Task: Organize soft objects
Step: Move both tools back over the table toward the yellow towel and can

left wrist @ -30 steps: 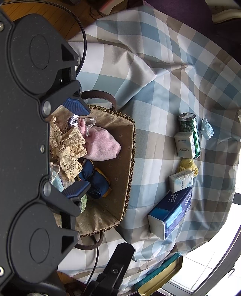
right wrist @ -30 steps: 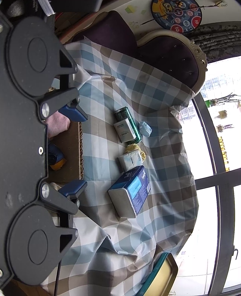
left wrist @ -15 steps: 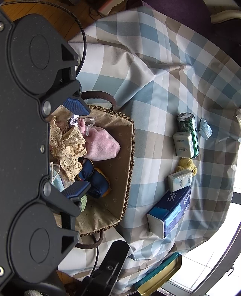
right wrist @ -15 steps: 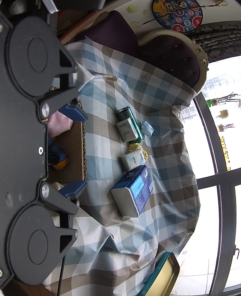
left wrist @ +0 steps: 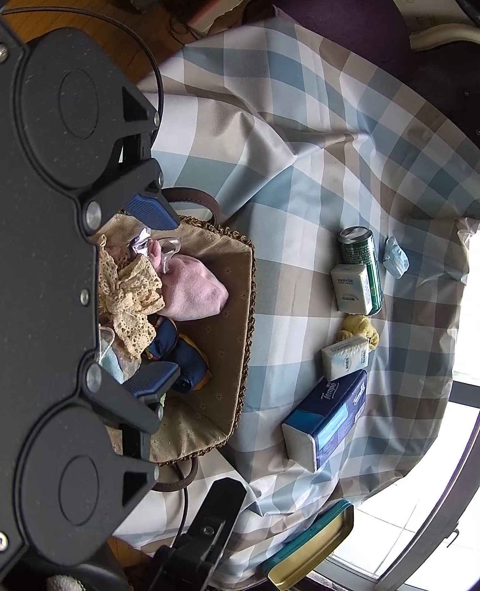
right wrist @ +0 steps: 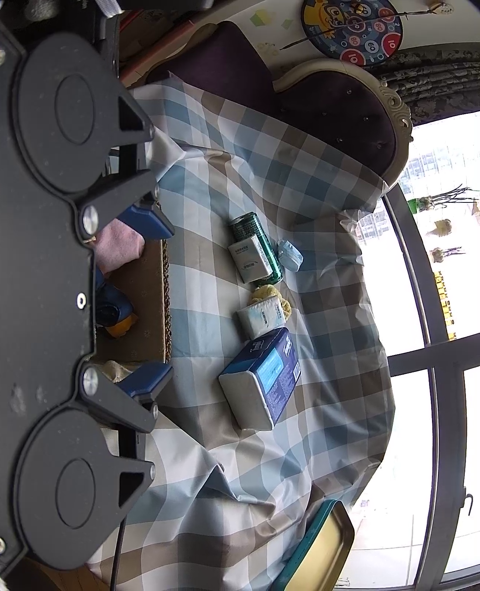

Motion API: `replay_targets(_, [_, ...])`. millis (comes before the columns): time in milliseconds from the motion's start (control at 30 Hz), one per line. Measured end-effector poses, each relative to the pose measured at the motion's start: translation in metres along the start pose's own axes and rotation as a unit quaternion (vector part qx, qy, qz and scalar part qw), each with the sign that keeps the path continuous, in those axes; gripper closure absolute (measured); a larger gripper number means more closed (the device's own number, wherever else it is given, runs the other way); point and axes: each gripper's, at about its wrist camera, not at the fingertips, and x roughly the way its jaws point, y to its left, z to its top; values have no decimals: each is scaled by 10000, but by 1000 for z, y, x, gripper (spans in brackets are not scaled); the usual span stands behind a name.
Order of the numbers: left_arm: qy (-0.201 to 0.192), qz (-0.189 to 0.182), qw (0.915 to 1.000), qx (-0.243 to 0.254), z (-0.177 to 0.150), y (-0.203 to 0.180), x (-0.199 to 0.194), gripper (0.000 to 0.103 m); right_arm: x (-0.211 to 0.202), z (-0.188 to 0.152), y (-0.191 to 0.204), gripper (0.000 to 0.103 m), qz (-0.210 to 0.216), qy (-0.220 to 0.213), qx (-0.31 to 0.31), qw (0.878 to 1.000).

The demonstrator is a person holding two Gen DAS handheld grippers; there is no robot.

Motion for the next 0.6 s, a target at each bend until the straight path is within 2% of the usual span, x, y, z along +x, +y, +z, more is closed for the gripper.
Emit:
replay_targets(133, [-112, 3, 9999, 31, 7, 2, -3, 27, -1, 5, 4, 29, -21, -89, -174, 9998])
replay_targets(233, [-233, 58, 9997, 79, 15, 4, -4, 22, -1, 15, 5, 28, -13, -202, -291, 9994])
replay_targets(400, [-460, 182, 9986, 175, 38, 9, -4, 21, 3, 38, 7, 26, -48, -470, -494, 9977])
replay_targets(533, [-608, 336, 9972, 282, 58, 13, 2, 20, 18, 59, 8, 26, -53, -517, -588, 9969])
replay_targets(600, [-669, 380, 9965, 316, 68, 15, 7, 16, 28, 68, 9, 26, -107, -525, -677, 9963])
